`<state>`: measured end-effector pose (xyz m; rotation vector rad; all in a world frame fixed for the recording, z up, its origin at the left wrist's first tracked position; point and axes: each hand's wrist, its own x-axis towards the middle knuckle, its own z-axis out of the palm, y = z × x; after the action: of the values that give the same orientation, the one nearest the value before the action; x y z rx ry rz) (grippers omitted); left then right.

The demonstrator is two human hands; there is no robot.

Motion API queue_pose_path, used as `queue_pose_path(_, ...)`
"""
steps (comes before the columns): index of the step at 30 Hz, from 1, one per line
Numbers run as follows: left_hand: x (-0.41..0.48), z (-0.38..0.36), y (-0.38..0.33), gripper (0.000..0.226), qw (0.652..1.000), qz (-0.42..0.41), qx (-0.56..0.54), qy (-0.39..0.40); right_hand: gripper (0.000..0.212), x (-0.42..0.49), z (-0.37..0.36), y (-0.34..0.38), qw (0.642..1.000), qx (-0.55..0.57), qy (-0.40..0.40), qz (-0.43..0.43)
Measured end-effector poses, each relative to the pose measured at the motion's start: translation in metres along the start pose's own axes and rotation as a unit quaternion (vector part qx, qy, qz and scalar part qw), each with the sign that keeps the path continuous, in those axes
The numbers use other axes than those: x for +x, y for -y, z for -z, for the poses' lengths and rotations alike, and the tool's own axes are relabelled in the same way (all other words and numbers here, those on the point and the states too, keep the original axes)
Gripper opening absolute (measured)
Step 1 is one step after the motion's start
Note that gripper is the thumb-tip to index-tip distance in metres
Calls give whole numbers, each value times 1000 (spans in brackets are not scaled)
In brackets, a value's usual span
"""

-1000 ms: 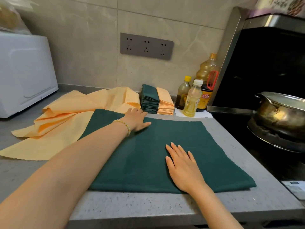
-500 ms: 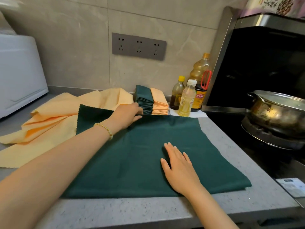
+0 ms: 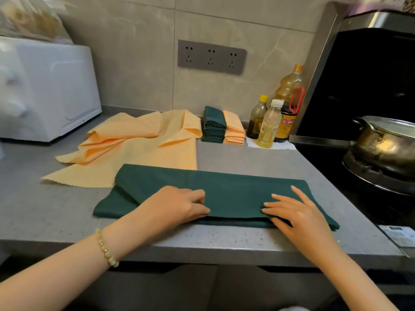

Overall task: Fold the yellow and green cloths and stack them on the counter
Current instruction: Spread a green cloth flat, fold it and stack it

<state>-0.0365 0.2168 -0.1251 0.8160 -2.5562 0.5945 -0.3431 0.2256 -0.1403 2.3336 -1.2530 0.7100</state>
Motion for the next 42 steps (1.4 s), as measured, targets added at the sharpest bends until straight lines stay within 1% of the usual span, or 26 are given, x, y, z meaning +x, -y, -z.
queue_pose_path(1,-2,-1,0,28,1000,12,-5,-9,29,-4,-1,-2,1000,4,-11,1)
queue_pose_path(3,-3,-1,-1,32,999,25,-13,-24,29,-11,1,-8,1000,3,-20,-16)
queue_pose_path(6,-4,-4,0,15,999,23,-32,-29,30,-17,8,-18,998,-13,-15,-53)
queue_pose_path(7,-4,-4,-2,15,998,28,-43,-21,29,-19,11,-20,998,-14,-7,-64)
queue_pose_path(10,-6,-7,-3,36,997,44,-56,14,25,-22,12,-14,997,19,25,-66)
queue_pose_path(12,-8,-6,-5,39,997,52,-48,29,23,-19,6,-2,997,43,38,-51)
queue_pose_path(14,-9,-3,-4,39,997,57,-46,30,20,-11,-1,16,997,63,33,-32)
queue_pose_path(16,-13,2,0,33,997,56,-37,31,16,0,-10,36,996,84,16,-11)
queue_pose_path(18,-20,5,5,13,998,53,-37,30,15,9,-15,51,995,103,9,-6)
queue_pose_path(19,-26,8,11,10,997,65,-29,29,14,14,-17,56,993,114,11,-6)
queue_pose_path(20,-30,11,17,15,996,73,-19,37,14,16,-18,59,993,121,13,-6)
queue_pose_path(22,-37,24,30,22,990,114,26,74,14,17,-20,60,992,125,18,-10)
queue_pose_path(24,-44,40,45,28,973,192,65,110,15,17,-20,60,991,128,17,-16)
queue_pose_path(26,-49,48,55,45,951,268,62,140,15,17,-20,60,991,131,15,-22)
queue_pose_path(28,-43,55,50,55,949,301,9,97,15,17,-20,60,991,131,15,-27)
queue_pose_path(30,-29,56,30,50,957,280,-60,54,15,17,-20,60,991,130,11,-25)
queue_pose_path(32,-17,48,9,41,965,232,-117,39,12,18,-19,61,991,134,-1,-20)
queue_pose_path(33,-12,41,1,38,967,212,-132,45,8,19,-18,62,991,131,-12,-10)
queue_pose_path(34,-7,33,-6,39,969,196,-141,59,10,20,-18,63,992,125,-22,0)
queue_pose_path(35,-4,25,-10,39,969,187,-143,77,19,20,-17,63,992,119,-33,11)
queue_pose_path(37,2,14,-14,38,966,183,-146,107,29,19,-17,64,992,113,-49,29)
queue_pose_path(42,4,8,-18,27,959,198,-174,103,28,15,-17,64,991,115,-58,43)
